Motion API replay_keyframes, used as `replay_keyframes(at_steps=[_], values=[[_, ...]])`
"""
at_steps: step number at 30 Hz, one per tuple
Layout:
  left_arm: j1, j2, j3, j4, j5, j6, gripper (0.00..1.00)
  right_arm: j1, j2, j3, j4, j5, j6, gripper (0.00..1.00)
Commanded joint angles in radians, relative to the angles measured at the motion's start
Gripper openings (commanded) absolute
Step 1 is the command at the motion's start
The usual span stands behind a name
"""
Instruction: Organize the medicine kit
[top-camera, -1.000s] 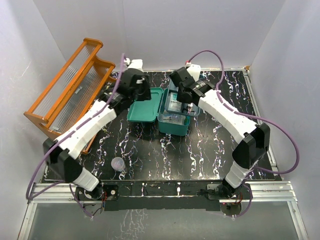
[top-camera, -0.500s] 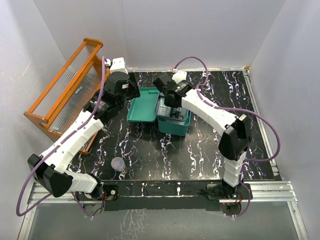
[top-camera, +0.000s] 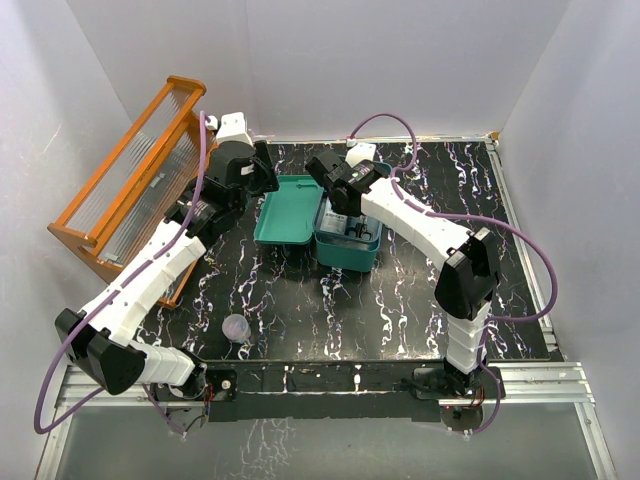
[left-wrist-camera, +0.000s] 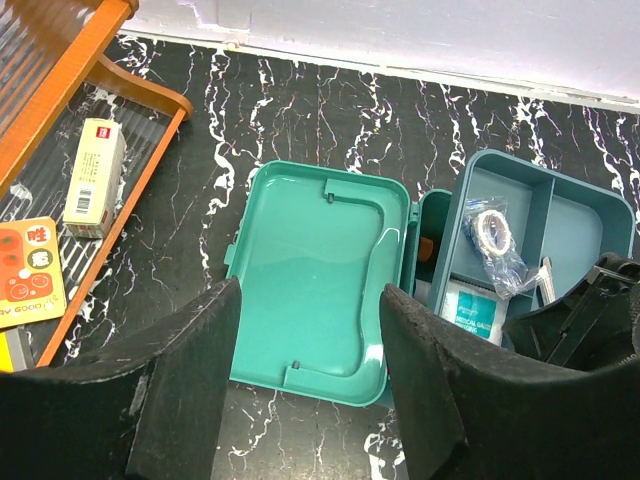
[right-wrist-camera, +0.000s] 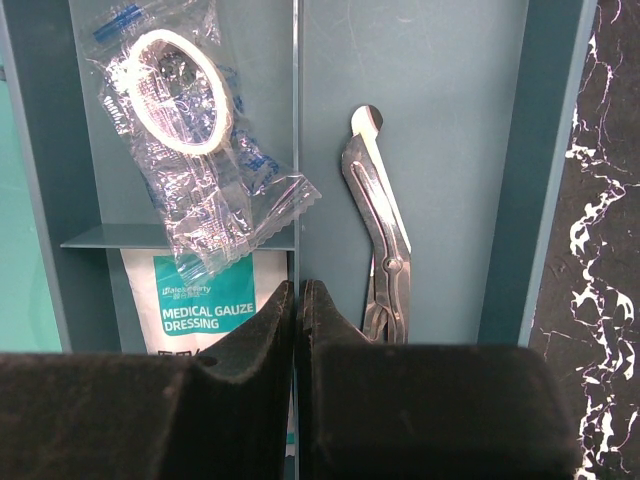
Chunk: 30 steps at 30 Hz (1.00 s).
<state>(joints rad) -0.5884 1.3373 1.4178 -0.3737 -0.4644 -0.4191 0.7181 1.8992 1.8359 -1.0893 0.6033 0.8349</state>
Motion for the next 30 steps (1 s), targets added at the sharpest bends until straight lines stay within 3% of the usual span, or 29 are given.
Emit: replay_keyframes(at_steps=[1, 30], values=[[0.012, -0.008, 0.008, 0.011, 0.008, 0.011, 0.57, -0.002, -0.020, 0.005, 0.071, 0.020, -0.039, 0.00], [0.031, 0.016, 0.009, 0.009, 0.057, 0.013, 0.57, -0.044, -0.003, -0.090, 0.161, -0.092, -0.131, 0.00]])
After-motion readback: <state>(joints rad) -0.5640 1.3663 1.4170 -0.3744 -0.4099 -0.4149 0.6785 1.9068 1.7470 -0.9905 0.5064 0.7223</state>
